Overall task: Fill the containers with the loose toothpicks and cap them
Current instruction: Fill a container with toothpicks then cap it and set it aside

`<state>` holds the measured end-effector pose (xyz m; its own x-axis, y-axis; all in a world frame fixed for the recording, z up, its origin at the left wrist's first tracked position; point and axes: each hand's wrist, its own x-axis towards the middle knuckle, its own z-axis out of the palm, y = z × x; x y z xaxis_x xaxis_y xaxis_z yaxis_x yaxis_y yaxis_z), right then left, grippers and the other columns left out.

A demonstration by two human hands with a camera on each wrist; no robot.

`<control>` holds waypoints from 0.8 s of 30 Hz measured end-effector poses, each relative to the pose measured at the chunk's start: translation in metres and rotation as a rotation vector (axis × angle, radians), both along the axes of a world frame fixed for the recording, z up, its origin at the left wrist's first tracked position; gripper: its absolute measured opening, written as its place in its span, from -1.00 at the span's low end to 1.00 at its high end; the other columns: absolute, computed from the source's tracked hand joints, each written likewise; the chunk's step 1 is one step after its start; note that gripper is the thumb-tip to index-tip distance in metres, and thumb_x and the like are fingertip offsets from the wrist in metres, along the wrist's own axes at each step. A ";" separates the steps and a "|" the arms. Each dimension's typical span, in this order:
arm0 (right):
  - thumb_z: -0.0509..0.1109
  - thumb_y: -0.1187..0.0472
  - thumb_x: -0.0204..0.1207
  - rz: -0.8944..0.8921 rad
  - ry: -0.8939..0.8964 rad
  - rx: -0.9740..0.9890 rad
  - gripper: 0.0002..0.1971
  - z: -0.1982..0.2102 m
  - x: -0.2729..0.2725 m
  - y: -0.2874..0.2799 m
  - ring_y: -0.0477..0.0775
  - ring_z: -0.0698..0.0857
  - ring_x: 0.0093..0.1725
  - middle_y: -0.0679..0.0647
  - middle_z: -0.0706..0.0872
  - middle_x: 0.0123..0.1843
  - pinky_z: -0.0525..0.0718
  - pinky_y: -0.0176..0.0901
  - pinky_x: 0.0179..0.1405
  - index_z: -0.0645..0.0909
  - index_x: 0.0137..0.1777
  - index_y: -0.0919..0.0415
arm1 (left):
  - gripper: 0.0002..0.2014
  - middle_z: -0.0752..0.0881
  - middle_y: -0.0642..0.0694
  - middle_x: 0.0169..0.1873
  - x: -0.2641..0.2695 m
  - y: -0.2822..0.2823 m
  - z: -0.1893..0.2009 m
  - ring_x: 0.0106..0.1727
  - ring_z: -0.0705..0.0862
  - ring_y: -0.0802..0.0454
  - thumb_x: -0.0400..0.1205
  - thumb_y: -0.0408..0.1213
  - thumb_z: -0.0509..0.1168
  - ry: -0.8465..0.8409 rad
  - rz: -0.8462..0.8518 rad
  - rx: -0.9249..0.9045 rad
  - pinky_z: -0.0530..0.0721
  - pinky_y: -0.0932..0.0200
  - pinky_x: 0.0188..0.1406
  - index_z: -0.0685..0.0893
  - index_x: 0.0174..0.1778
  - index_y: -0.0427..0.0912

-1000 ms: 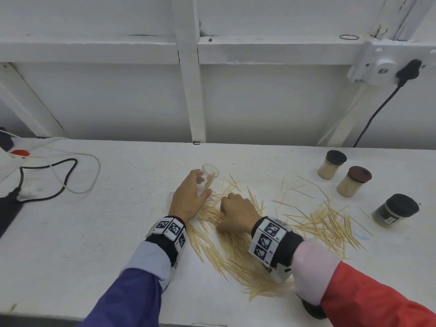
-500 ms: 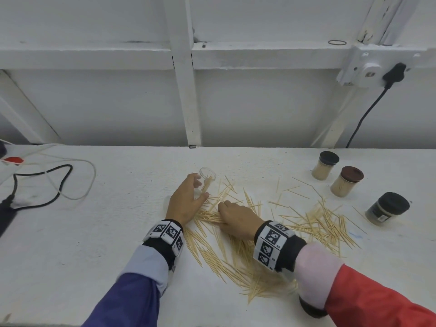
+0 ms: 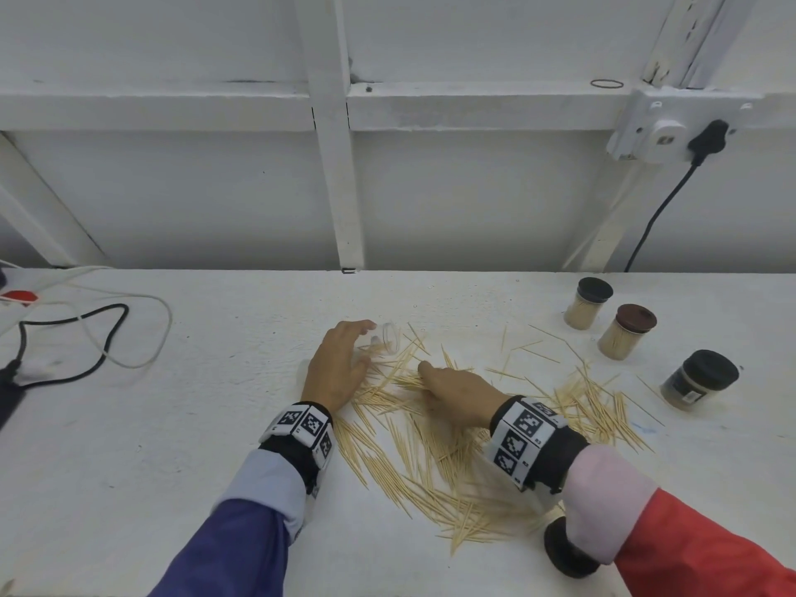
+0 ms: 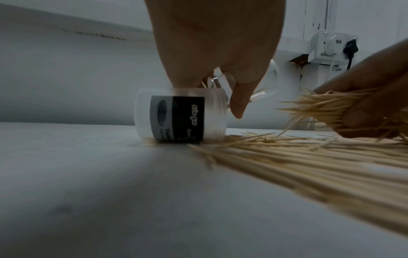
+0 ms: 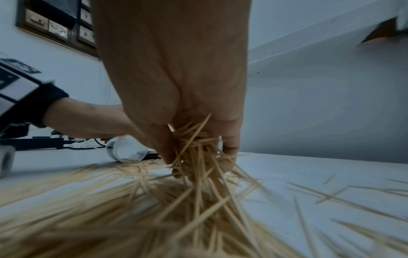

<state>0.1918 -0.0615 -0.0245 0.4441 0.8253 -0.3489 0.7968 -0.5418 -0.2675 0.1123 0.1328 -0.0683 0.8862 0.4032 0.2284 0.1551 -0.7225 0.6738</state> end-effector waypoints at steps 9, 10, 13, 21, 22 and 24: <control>0.10 0.38 0.66 0.011 0.004 -0.066 -0.92 -0.003 0.005 -0.009 0.04 0.40 -0.11 0.07 0.40 -0.03 0.34 -0.18 -0.22 0.32 0.05 0.20 | -0.36 0.55 -0.03 0.31 0.002 0.001 -0.005 0.32 0.49 0.00 0.41 -0.70 0.23 -0.007 -0.058 0.100 0.59 0.06 0.19 0.67 0.31 -0.01; 0.10 0.39 0.66 0.005 0.009 -0.065 -0.91 -0.003 0.006 -0.010 0.04 0.39 -0.12 0.06 0.40 -0.03 0.33 -0.19 -0.24 0.29 0.02 0.19 | -0.38 0.56 -0.03 0.31 0.002 0.001 -0.005 0.32 0.50 0.00 0.43 -0.67 0.25 -0.007 -0.058 0.095 0.58 0.02 0.22 0.66 0.33 -0.01; 0.11 0.36 0.66 -0.021 0.047 -0.060 -0.91 -0.004 0.009 -0.011 0.05 0.43 -0.11 0.08 0.42 -0.04 0.37 -0.16 -0.15 0.26 0.01 0.19 | -0.44 0.58 0.00 0.29 0.003 0.000 -0.005 0.28 0.55 -0.01 0.50 -0.52 0.34 0.011 -0.053 0.087 0.51 -0.12 0.32 0.58 0.41 -0.01; 0.06 0.10 0.76 -0.081 0.127 -0.020 -0.82 0.009 0.022 -0.019 0.05 0.42 -0.30 0.04 0.46 -0.26 0.37 -0.07 -0.32 0.24 0.00 0.20 | -0.44 0.64 0.02 0.24 0.004 0.003 -0.009 0.21 0.61 -0.05 0.43 -0.48 0.37 -0.042 -0.074 0.101 0.49 -0.23 0.34 0.61 0.37 -0.03; 0.06 0.08 0.77 -0.079 0.145 -0.014 -0.80 0.011 0.024 -0.020 0.06 0.43 -0.27 0.05 0.48 -0.24 0.38 -0.06 -0.27 0.25 -0.01 0.20 | -0.45 0.64 0.02 0.23 0.005 0.003 -0.009 0.22 0.61 -0.05 0.44 -0.47 0.38 -0.050 -0.069 0.107 0.45 -0.21 0.37 0.61 0.36 -0.03; 0.06 0.07 0.77 -0.077 0.174 0.011 -0.80 0.014 0.028 -0.022 0.07 0.42 -0.22 0.07 0.48 -0.19 0.38 -0.05 -0.19 0.26 -0.02 0.19 | -0.47 0.63 0.07 0.21 0.004 0.001 -0.008 0.25 0.57 -0.01 0.47 -0.45 0.40 -0.065 -0.065 0.115 0.38 -0.15 0.43 0.60 0.37 -0.02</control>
<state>0.2196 -0.0831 -0.0102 0.4395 0.7956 -0.4170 0.6943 -0.5954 -0.4043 0.1166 0.1342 -0.0758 0.8914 0.3131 0.3277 0.0641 -0.8029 0.5927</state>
